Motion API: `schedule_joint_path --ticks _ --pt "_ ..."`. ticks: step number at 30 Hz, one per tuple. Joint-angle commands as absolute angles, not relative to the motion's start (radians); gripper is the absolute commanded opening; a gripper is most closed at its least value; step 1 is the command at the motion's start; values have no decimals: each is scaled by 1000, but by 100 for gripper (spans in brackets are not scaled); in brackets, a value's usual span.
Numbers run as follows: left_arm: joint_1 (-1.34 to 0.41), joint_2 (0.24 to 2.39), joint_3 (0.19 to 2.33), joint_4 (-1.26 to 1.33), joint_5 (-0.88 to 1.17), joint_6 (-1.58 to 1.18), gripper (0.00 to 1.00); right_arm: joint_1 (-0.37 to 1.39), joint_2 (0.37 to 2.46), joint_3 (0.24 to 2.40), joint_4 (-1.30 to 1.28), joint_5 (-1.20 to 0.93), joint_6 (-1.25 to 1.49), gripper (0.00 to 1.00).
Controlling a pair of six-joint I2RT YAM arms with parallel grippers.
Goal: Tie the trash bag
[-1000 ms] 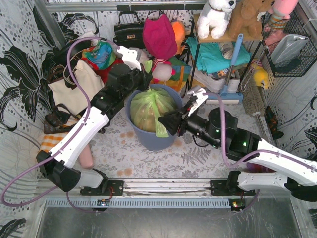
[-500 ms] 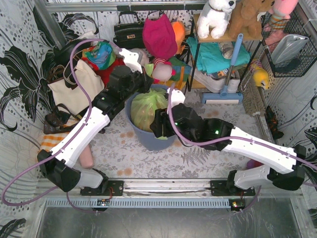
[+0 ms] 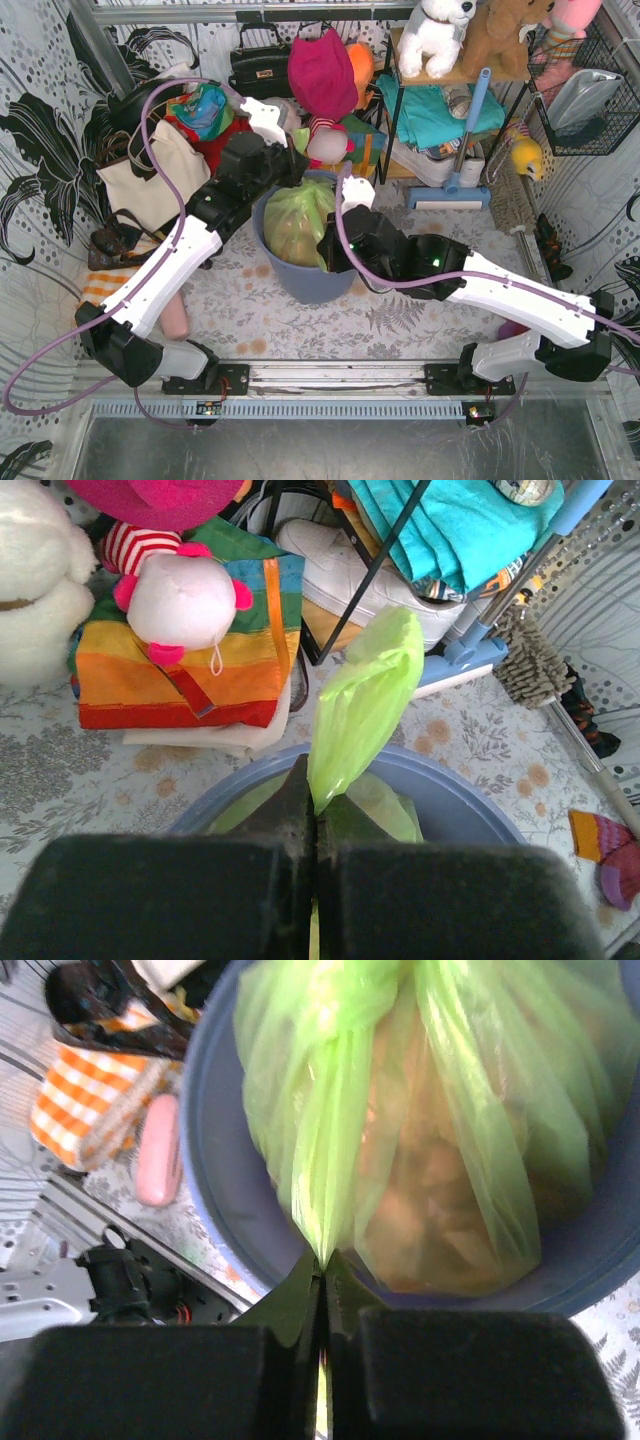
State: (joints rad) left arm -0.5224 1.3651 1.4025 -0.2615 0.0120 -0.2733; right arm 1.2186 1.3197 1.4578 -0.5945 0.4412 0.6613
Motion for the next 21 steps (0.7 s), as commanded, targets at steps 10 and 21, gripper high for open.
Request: schedule_joint_path --ticks 10,21 --pt "-512 1432 1419 -207 -32 -231 0 1213 1152 1427 -581 368 640 0" --pt "-511 1457 1310 -161 -39 -252 0 1213 1075 1256 -500 292 727 0"
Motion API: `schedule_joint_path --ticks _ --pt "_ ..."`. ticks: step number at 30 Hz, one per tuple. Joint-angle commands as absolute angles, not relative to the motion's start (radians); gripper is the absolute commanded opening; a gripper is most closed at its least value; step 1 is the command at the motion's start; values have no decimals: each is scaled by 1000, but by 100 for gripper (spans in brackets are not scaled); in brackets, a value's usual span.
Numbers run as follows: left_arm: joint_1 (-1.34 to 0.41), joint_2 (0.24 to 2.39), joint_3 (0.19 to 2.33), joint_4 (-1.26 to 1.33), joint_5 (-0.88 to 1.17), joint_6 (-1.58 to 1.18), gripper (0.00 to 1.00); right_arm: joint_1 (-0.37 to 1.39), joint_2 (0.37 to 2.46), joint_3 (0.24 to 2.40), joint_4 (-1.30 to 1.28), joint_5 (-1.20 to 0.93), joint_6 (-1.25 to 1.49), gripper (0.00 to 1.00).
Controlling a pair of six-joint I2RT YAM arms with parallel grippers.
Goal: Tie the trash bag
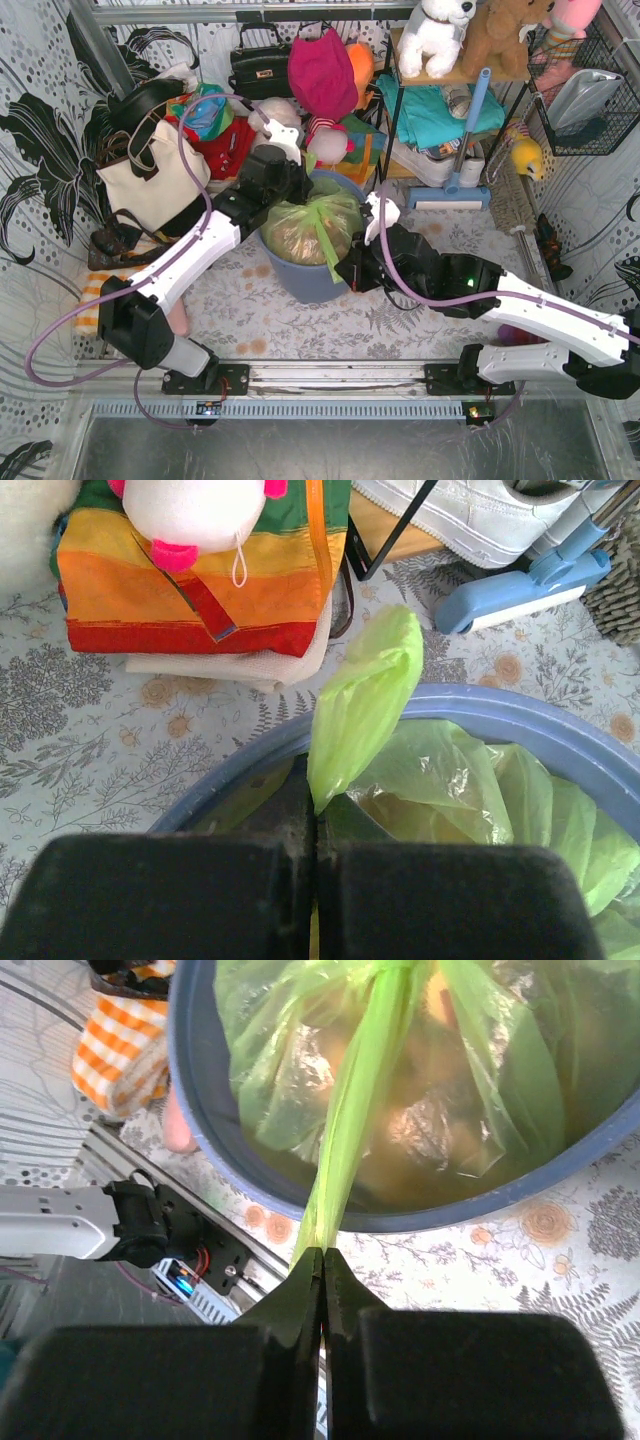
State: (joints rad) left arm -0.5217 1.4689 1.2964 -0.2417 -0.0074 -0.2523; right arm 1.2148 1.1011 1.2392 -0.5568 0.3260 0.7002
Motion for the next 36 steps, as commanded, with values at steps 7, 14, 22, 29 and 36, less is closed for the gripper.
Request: schedule_joint_path --ticks 7,14,22,29,36 --pt "-511 1355 1334 -104 -5 -238 0 1214 1068 1310 -401 330 673 0" --pt "-511 1294 1339 -57 194 -216 0 1214 1116 1388 -311 398 587 0" --pt "-511 1176 1217 174 519 -252 0 1178 1214 1485 -100 514 418 0" --pt "-512 1158 1259 195 577 -257 0 1100 1285 1549 14 472 357 0" --pt "-511 1135 1205 241 622 -270 0 1087 1282 1531 77 525 342 0"
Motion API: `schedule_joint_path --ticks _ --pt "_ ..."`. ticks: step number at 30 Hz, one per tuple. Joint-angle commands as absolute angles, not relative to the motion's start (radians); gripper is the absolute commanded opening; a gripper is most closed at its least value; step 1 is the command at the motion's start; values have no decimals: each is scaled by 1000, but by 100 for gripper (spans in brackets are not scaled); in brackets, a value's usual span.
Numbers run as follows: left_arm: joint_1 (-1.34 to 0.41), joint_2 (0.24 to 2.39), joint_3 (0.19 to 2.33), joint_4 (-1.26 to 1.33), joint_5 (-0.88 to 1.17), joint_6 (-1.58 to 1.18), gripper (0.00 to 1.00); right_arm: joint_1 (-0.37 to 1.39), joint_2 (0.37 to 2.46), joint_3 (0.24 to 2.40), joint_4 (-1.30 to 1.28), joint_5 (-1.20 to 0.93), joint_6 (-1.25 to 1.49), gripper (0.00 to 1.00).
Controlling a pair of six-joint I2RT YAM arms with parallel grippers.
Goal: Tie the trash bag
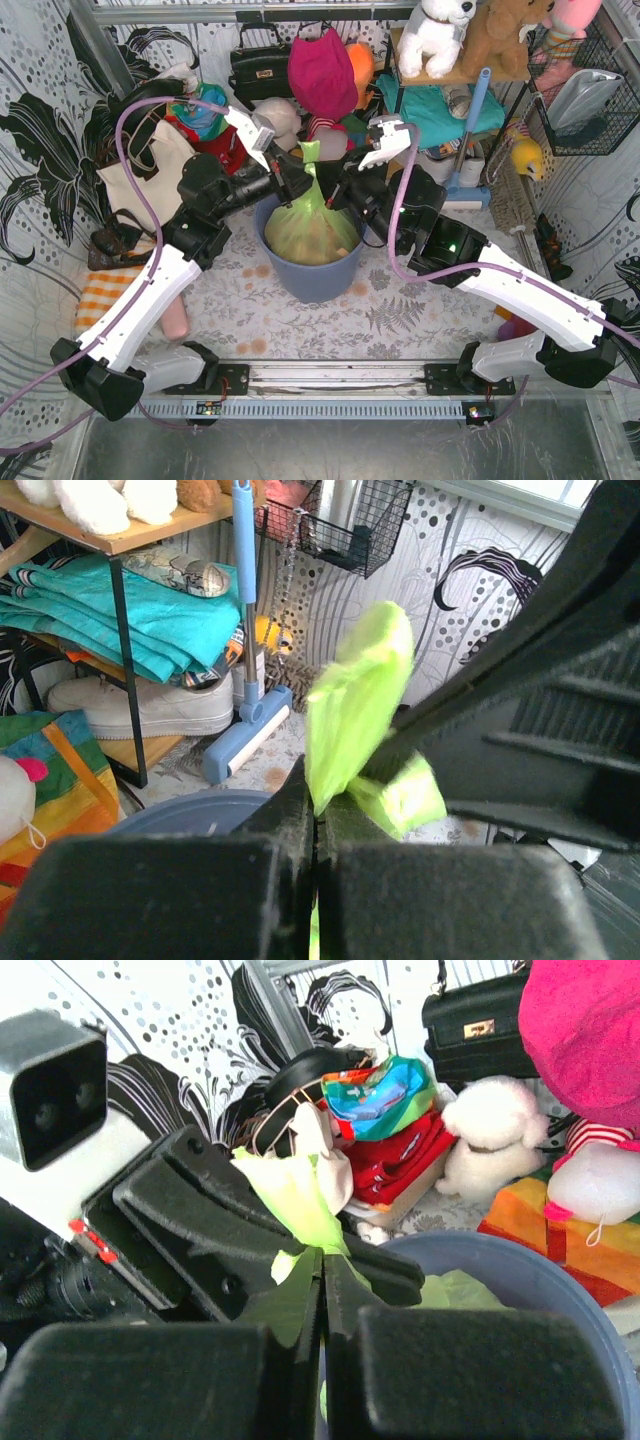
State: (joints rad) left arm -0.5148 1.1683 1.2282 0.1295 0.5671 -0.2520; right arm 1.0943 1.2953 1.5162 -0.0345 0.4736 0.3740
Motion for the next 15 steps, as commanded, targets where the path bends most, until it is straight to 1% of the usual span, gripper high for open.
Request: schedule_joint_path --ticks 1,5,8,15 --pt "-511 1120 1182 262 623 -274 0 1083 1275 1519 95 538 341 0" --pt "-511 1094 1128 331 653 -301 0 1069 1287 1528 123 548 330 0" --pt "-510 1096 1131 331 678 -302 0 1066 1306 1543 128 539 325 0" --pt "-511 1093 1155 297 651 -280 0 1065 1306 1546 124 503 345 0"
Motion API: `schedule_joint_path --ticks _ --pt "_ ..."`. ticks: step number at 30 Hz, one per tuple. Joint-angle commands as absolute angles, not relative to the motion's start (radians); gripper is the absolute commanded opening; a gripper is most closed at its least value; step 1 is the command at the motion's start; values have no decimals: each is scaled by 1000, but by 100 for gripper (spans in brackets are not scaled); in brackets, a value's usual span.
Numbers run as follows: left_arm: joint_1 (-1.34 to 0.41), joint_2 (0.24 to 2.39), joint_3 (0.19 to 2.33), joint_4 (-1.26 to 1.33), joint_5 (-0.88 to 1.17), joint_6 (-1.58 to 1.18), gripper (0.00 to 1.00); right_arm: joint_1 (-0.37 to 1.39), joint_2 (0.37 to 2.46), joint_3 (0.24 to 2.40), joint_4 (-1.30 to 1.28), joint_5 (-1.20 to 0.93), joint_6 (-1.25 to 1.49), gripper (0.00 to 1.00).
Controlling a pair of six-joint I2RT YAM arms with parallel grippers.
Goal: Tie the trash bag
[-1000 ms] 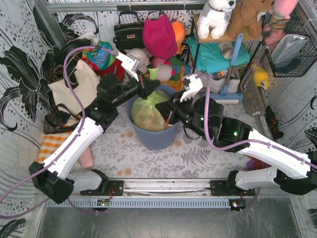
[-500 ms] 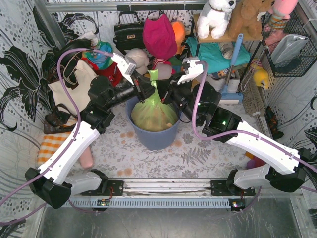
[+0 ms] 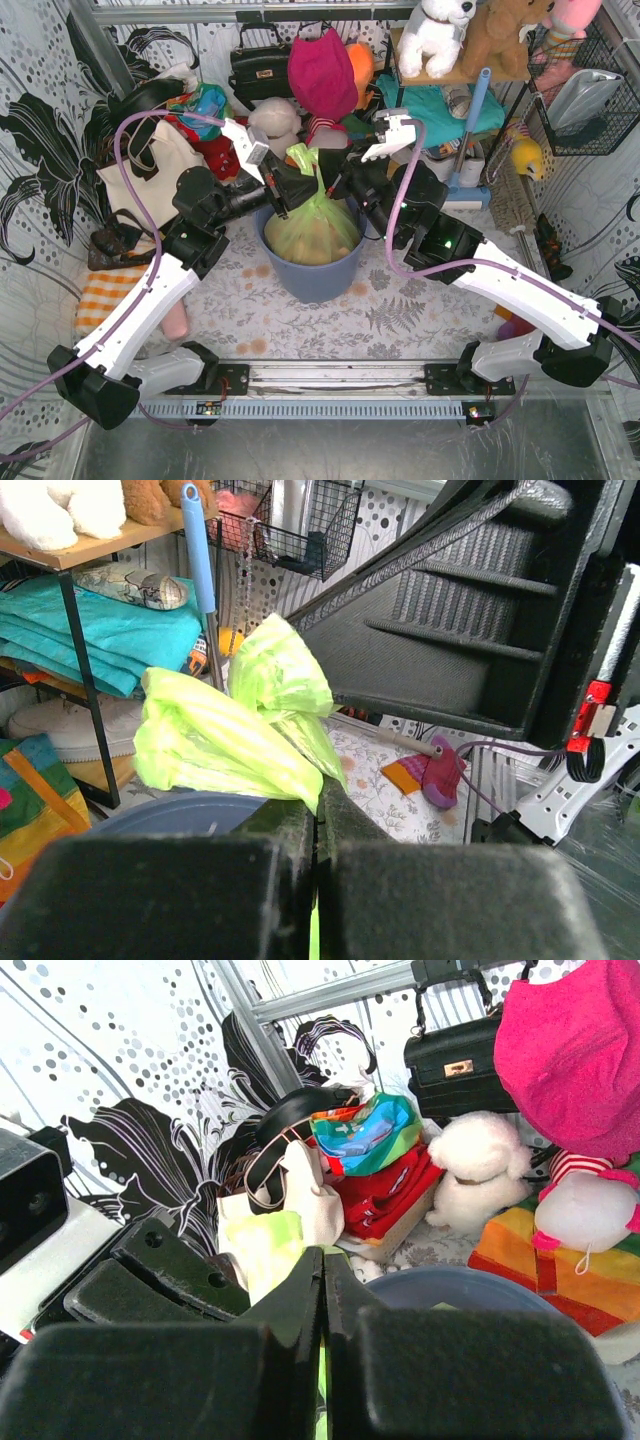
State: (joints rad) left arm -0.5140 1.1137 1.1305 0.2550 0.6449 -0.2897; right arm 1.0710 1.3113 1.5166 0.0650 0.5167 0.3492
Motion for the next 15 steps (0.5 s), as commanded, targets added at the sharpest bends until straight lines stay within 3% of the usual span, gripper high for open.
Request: schedule_joint_path --ticks 1,2,4,6,7,11,15 --pt "-511 1094 1164 276 635 -271 0 1066 1305 1548 115 496 351 0" --pt "-511 1093 1173 249 611 -261 3 1065 1304 1548 107 486 353 0" --pt "-511 1087 1184 202 548 -246 24 1065 1293 1537 105 457 356 1" --pt "-510 1070 1181 178 465 -238 44 1065 1272 1514 113 441 368 22" --pt "-510 1063 1179 169 436 -236 52 1065 1261 1505 111 440 375 28" --pt "-511 1049 1198 126 361 -226 64 1065 1231 1497 91 457 371 39" --pt "-511 1031 1235 109 318 -222 69 1065 1204 1510 92 483 328 43"
